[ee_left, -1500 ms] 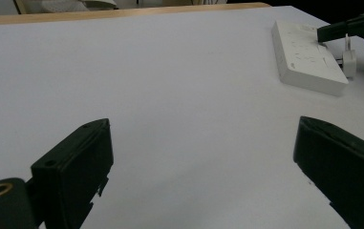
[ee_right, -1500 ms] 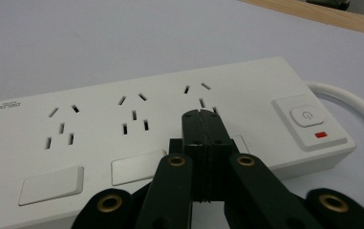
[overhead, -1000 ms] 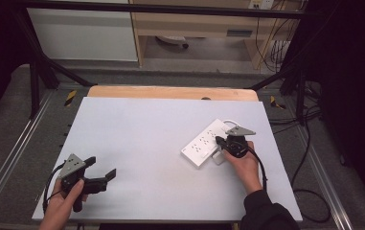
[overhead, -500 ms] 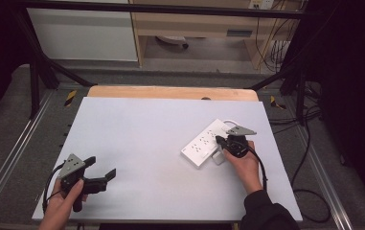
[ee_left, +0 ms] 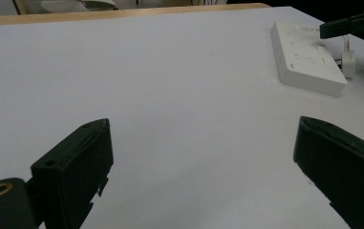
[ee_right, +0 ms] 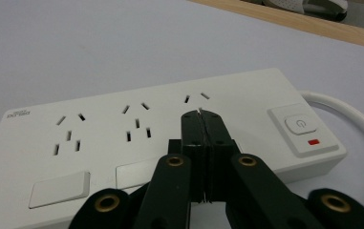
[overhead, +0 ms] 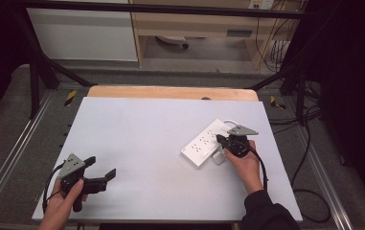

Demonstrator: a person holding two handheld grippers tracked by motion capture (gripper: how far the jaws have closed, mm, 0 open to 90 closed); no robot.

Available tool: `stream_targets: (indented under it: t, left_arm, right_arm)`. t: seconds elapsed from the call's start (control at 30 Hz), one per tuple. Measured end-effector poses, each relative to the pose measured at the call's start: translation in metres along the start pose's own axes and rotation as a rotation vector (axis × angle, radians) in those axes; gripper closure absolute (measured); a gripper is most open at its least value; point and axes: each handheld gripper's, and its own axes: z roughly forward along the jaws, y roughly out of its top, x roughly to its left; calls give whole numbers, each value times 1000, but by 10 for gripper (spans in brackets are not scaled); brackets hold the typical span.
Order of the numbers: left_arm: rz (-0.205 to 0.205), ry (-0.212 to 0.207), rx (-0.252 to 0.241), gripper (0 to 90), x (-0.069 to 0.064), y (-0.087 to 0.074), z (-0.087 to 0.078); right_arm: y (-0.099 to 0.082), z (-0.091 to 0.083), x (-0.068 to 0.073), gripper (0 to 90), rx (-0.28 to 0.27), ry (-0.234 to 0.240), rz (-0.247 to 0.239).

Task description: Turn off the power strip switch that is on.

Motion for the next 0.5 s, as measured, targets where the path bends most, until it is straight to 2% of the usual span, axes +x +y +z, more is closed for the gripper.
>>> stream_targets:
  t: [0.3,0.4,0.5]
  left_arm:
    - [-1,-2,0,62,0,0,0]
    - [-4,-2,0,62,0,0,0]
    - [-2,-4,0,62,0,0,0]
  right_arm:
    - [1,-2,-2,834,-14,-5,29]
    - [2,-4,-3,778,-26,-8,37]
    - [3,-5,-3,693,-35,-14,68]
